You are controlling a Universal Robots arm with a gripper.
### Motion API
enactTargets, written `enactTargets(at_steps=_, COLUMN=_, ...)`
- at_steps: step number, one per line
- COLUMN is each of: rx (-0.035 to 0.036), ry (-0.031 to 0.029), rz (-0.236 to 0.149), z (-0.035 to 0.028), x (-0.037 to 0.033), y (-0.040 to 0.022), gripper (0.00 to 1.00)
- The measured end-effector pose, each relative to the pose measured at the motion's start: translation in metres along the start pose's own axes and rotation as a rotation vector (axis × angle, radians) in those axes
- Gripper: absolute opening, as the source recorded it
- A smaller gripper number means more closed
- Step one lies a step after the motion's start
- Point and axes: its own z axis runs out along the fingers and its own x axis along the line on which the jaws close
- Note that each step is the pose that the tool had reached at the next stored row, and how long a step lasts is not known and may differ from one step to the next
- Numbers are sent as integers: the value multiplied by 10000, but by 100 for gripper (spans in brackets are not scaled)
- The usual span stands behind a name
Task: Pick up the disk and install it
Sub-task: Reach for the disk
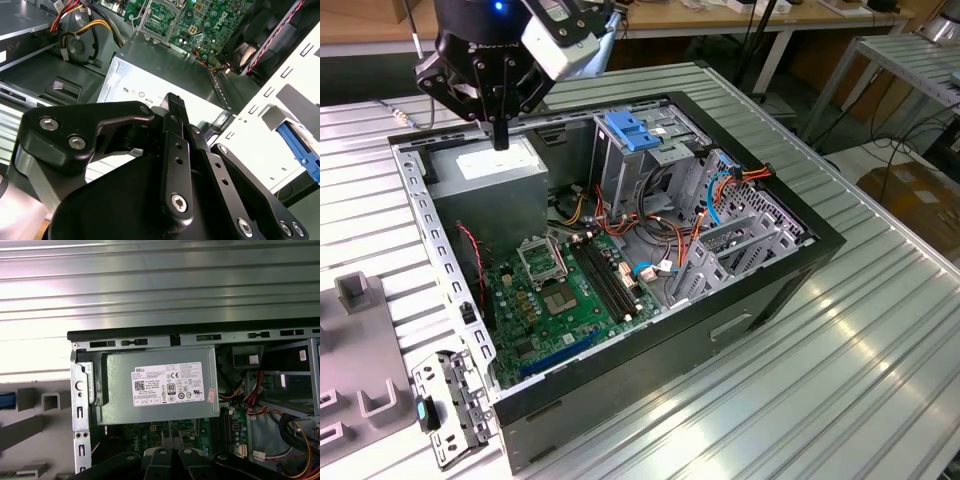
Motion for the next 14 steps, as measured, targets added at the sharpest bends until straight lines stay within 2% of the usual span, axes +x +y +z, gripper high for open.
enactTargets(at_steps=14, rx=0, ry=0, rz=0, z=-2, x=60, y=-4, gripper=11)
